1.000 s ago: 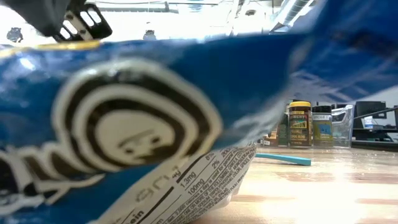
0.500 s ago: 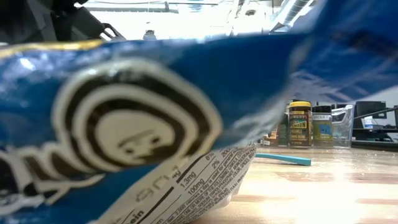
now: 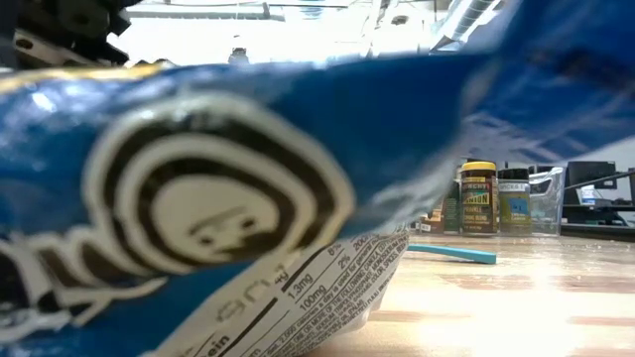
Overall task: Pick & Place Food Item
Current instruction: Put the blue noodle pack into the left transparent bin
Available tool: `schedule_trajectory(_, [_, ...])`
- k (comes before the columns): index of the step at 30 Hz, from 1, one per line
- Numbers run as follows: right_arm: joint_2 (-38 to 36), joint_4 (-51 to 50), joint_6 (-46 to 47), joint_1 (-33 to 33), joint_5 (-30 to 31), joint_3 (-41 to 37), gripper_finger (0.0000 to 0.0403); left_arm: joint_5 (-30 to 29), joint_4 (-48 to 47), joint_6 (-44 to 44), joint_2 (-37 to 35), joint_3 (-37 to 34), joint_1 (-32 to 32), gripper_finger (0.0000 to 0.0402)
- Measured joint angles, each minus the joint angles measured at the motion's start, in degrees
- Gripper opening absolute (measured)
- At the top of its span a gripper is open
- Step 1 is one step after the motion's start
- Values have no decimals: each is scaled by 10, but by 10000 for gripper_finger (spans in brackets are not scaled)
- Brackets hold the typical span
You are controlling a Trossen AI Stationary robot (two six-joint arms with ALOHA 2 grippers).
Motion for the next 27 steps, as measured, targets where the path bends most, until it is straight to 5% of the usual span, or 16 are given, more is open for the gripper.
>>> schedule_trajectory(8, [0,0,0,0,0,0,0,14,57,0,0,-30,-1,227])
schedule_trajectory(27, [0,0,0,0,0,0,0,14,92,40,29,-32,-2,219])
